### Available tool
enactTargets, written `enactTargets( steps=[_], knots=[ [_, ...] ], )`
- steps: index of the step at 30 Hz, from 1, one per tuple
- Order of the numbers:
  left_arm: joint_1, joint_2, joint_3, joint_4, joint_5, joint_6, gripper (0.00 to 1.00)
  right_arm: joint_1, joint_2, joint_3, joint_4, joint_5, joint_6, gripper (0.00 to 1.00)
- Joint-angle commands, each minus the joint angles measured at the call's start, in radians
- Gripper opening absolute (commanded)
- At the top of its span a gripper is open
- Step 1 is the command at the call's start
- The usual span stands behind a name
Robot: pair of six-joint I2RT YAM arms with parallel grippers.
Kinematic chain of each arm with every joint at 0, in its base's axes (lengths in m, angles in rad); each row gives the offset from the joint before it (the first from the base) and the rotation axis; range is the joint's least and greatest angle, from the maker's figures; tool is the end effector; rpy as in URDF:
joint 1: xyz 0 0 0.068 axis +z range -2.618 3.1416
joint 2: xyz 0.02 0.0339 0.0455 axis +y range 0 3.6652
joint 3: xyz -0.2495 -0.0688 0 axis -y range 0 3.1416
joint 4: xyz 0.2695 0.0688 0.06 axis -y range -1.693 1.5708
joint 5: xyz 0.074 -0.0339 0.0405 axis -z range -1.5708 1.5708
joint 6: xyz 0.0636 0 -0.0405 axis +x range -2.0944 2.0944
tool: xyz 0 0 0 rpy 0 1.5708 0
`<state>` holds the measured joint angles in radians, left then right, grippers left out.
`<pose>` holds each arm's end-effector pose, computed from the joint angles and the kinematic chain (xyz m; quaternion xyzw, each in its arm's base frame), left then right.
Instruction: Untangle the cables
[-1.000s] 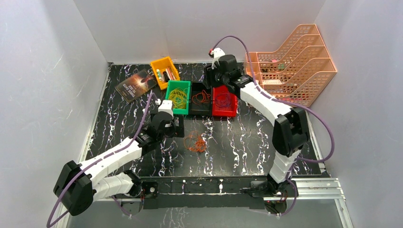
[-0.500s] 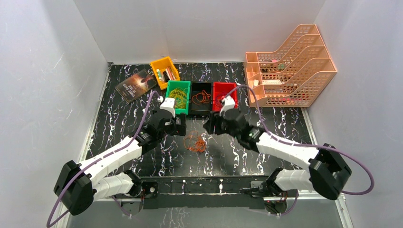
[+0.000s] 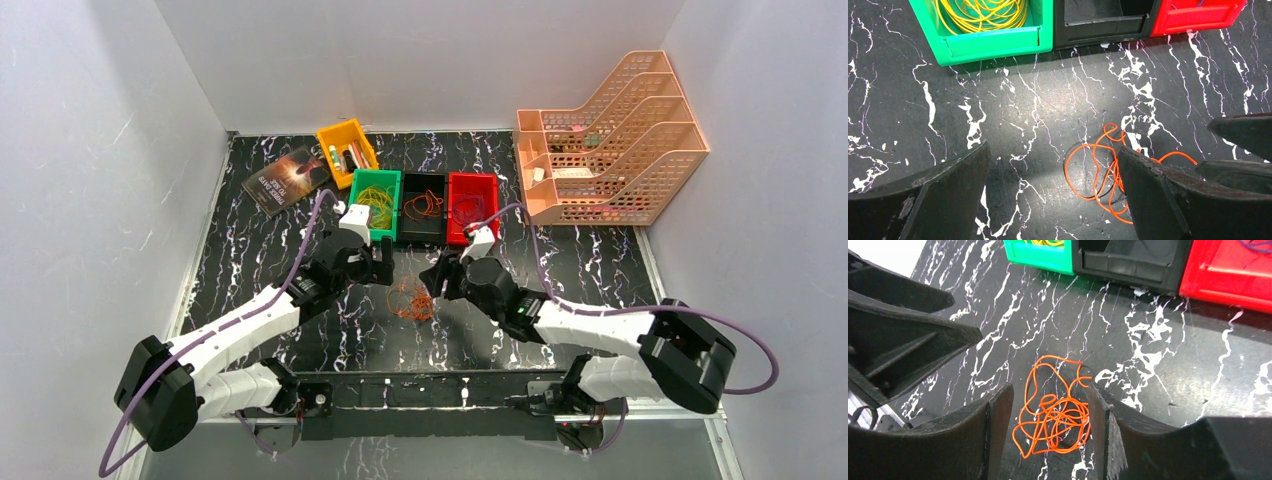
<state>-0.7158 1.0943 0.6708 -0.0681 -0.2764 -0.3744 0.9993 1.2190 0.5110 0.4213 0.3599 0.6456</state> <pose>0.2341 -0.1805 0.2153 0.0746 0.8494 -0.1628 0.4964 0.1843 0.2451 0.1803 -0.0331 0.7945 0.3342 0.5059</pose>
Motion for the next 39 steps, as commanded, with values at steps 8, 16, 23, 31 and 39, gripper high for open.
enactTargets(
  steps=[8, 16, 23, 31, 39],
  knots=[
    [-0.002, -0.017, 0.05, -0.019, 0.003, 0.02, 0.98, 0.021, 0.172, 0.061, 0.128, -0.067, 0.045, 0.62],
    [-0.002, -0.018, 0.055, -0.023, 0.003, 0.027, 0.98, 0.022, 0.264, 0.12, 0.165, -0.104, 0.016, 0.42],
    [-0.001, -0.081, -0.006, 0.044, 0.001, 0.025, 0.97, 0.022, 0.243, 0.123, 0.158, -0.097, -0.033, 0.11],
    [-0.002, -0.244, -0.176, 0.342, 0.179, 0.051, 0.98, 0.004, 0.096, 0.143, 0.045, -0.018, -0.143, 0.0],
    [-0.002, -0.299, -0.435, 0.863, 0.224, 0.028, 0.98, -0.043, 0.042, 0.298, -0.124, -0.129, -0.111, 0.0]
  ],
)
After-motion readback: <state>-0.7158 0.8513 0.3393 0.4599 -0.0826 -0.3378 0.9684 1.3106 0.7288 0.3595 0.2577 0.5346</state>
